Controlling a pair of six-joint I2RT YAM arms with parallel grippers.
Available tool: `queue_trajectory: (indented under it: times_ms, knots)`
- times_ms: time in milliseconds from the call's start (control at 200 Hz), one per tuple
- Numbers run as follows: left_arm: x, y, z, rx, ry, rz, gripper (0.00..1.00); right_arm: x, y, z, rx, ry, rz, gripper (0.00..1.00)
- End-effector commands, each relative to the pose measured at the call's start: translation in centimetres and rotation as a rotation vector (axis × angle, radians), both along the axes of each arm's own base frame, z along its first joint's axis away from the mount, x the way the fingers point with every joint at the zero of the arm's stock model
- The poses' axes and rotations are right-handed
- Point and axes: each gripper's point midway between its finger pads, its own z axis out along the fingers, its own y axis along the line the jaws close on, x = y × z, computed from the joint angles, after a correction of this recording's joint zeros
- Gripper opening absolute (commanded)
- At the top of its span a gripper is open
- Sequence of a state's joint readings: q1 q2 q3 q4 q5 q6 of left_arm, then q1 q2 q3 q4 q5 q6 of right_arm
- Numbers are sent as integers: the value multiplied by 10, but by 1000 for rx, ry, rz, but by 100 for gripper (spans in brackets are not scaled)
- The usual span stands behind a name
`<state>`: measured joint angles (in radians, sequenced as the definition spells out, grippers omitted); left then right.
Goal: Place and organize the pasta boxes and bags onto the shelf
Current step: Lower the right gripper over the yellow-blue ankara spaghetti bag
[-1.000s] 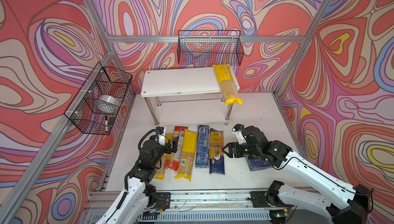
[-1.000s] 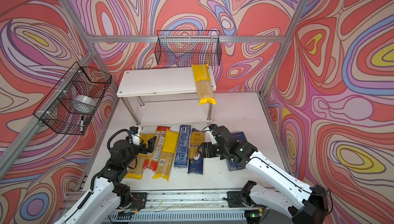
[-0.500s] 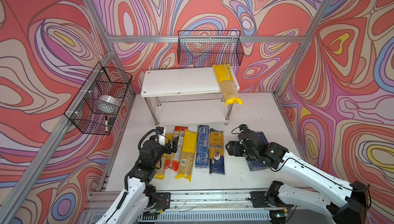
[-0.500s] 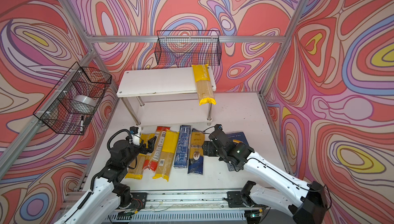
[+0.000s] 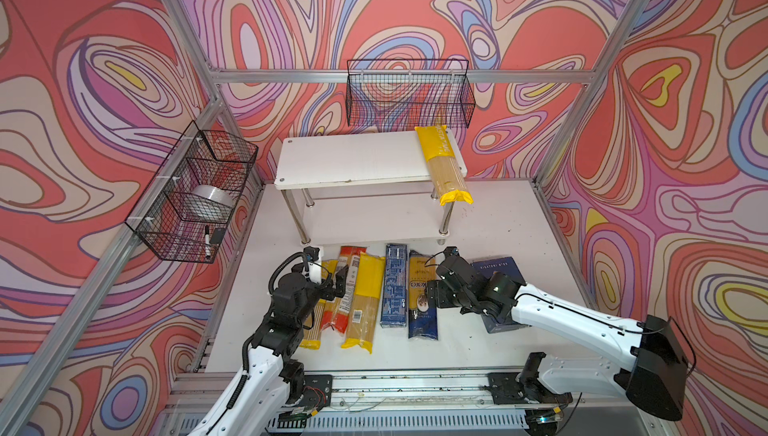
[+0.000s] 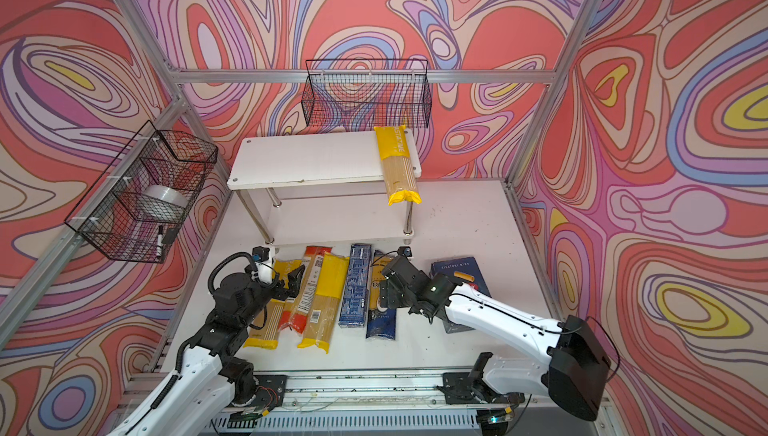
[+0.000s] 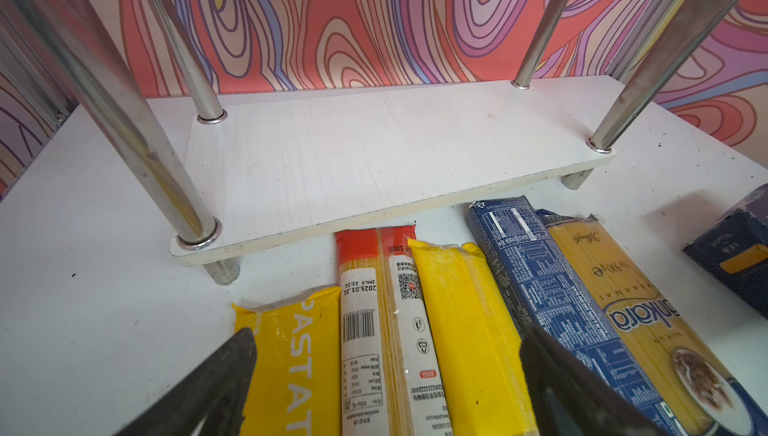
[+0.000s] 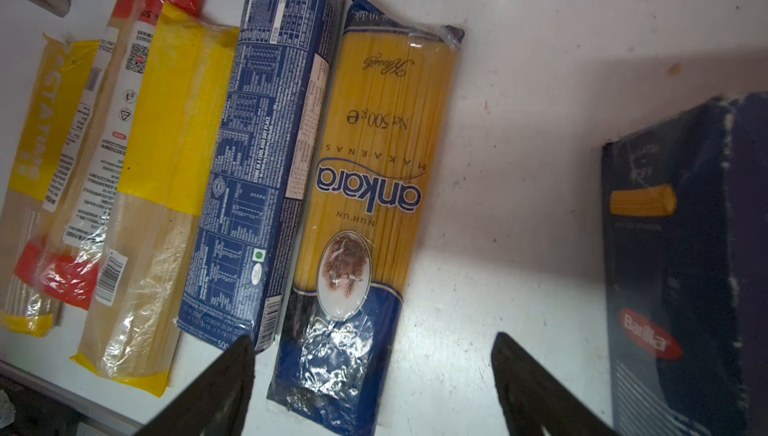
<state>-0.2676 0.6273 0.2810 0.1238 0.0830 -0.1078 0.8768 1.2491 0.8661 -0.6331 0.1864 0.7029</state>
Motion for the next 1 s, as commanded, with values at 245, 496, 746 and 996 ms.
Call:
queue_trajectory:
  times_ms: [245, 496, 746, 996]
  knots:
    - [-4, -1, 1, -17, -28, -6, 100, 8, 14, -21, -20, 0, 44, 94]
    - [-2, -5, 0, -26, -32, -25, 100, 9, 22, -33, -32, 11, 94, 95]
    - [-1, -5, 0, -26, -26, -25, 100, 14, 30, -57, -92, 69, 96, 95]
    - [-1, -5, 0, -26, -26, -24, 100, 19, 28, -75, -152, 92, 80, 96]
